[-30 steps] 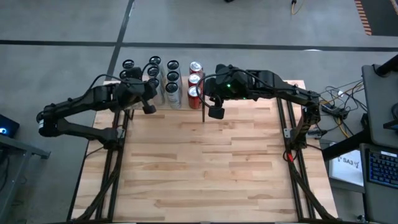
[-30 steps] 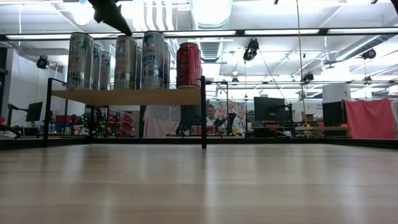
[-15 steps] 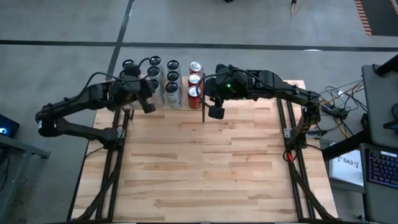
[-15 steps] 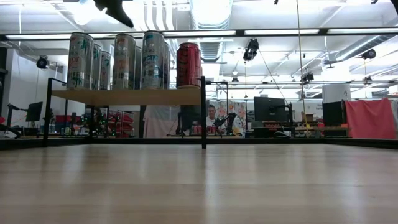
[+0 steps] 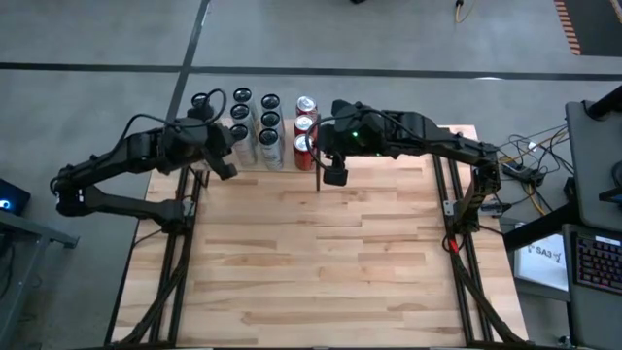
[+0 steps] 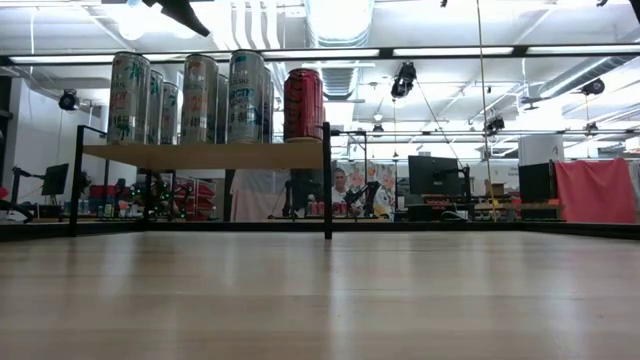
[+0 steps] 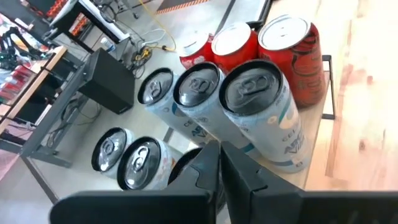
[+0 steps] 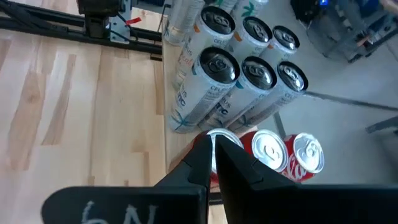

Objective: Place canned beverage on shelf
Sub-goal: Adjust the white yellow soda cans on the shelf

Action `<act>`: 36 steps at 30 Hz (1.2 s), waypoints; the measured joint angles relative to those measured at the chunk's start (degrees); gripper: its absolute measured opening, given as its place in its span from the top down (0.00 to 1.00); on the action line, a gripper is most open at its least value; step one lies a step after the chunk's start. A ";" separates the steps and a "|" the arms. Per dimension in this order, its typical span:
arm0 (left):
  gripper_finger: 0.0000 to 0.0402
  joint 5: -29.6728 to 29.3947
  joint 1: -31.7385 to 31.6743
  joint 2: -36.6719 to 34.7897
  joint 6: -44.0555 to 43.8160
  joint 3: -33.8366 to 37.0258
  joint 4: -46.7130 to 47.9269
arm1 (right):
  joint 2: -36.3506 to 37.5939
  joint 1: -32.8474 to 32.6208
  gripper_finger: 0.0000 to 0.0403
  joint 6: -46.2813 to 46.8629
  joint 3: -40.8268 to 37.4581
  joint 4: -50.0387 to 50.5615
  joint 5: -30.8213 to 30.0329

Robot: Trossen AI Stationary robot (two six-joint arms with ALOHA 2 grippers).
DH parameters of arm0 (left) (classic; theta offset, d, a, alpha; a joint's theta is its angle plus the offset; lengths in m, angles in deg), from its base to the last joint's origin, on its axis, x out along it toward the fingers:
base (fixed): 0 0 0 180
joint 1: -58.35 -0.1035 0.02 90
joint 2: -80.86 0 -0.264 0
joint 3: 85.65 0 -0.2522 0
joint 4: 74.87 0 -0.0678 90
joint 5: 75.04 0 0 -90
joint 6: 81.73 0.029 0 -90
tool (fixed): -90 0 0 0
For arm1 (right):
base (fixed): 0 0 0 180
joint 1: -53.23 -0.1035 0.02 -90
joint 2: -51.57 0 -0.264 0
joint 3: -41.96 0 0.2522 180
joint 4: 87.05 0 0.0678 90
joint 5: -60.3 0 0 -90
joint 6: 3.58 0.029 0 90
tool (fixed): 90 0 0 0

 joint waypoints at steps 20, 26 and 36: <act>1.00 0.05 0.00 -6.27 -2.20 7.00 -2.32 | -0.07 7.91 0.97 -0.91 -5.50 -9.35 12.01; 1.00 1.79 0.07 -7.70 -2.38 7.53 -2.42 | -0.07 7.58 0.97 2.21 -6.21 -9.27 12.04; 1.00 1.90 0.07 -7.61 -3.40 7.51 -3.43 | -0.07 7.63 0.97 -0.31 -6.40 -10.26 12.03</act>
